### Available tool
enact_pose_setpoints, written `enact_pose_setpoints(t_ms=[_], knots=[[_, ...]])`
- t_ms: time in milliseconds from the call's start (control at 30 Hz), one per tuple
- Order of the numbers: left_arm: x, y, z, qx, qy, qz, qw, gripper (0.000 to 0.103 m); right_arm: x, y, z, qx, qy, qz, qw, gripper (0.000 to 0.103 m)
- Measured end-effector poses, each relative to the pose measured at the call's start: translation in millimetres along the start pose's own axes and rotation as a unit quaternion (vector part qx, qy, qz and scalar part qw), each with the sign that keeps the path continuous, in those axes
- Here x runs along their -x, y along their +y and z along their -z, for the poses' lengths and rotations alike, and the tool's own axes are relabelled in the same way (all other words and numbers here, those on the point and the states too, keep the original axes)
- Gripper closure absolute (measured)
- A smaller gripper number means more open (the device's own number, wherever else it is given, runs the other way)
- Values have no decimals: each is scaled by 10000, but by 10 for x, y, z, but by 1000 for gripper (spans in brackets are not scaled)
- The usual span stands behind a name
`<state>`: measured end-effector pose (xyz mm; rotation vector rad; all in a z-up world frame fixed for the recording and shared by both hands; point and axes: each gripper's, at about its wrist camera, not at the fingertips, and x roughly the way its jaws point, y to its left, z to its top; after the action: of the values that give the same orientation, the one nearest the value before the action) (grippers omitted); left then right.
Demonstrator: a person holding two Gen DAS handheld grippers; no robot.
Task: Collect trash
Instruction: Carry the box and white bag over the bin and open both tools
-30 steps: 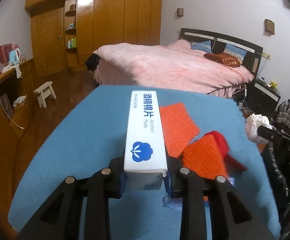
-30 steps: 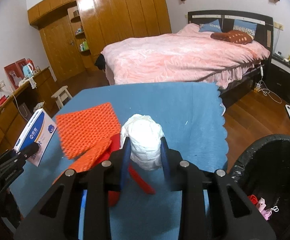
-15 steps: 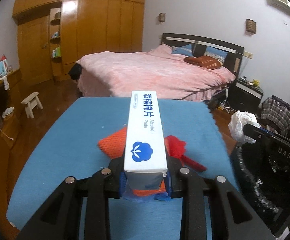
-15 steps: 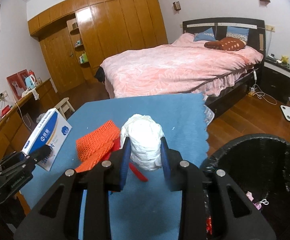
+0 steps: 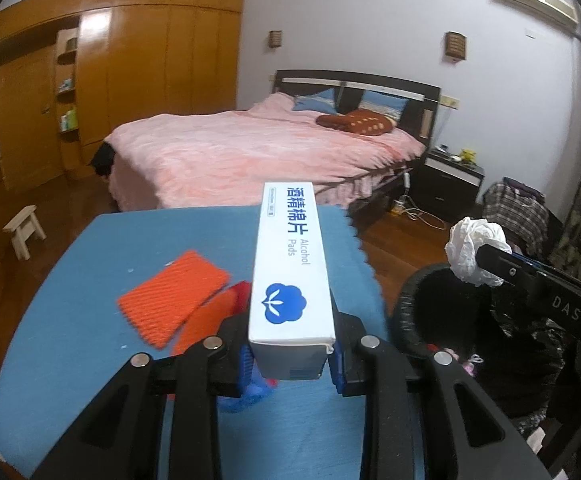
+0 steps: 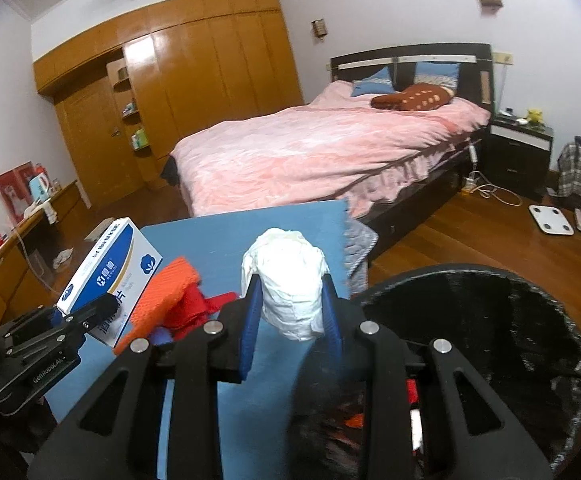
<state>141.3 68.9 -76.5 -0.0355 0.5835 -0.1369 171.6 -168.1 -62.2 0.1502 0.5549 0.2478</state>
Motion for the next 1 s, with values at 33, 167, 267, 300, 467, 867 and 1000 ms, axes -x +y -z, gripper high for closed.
enact_pose_setpoints(t_ms=[33, 167, 267, 300, 467, 867, 1000], knots=[[-15, -51, -15, -26, 2, 45, 10000, 73, 42, -65, 10, -23, -15, 64, 10000, 75], [-100, -284, -65, -161, 13, 273, 9995, 73, 157, -290, 62, -114, -34, 287, 9995, 75], [-143, -489, -78, -268, 17, 459, 9986, 73, 222, -461, 107, -206, -29, 459, 9987, 75], [-159, -553, -83, -300, 21, 526, 9982, 73, 233, -508, 117, -231, -27, 506, 9984, 75], [-228, -874, -96, -473, 35, 843, 9953, 73, 333, -766, 184, -359, -42, 763, 9964, 75], [-431, -1485, -41, -744, 194, 1398, 9872, 73, 520, -1237, 347, -574, -26, 1209, 9910, 75], [-537, -1633, -23, -822, 297, 1543, 9841, 73, 548, -1366, 398, -653, -2, 1326, 9890, 74]])
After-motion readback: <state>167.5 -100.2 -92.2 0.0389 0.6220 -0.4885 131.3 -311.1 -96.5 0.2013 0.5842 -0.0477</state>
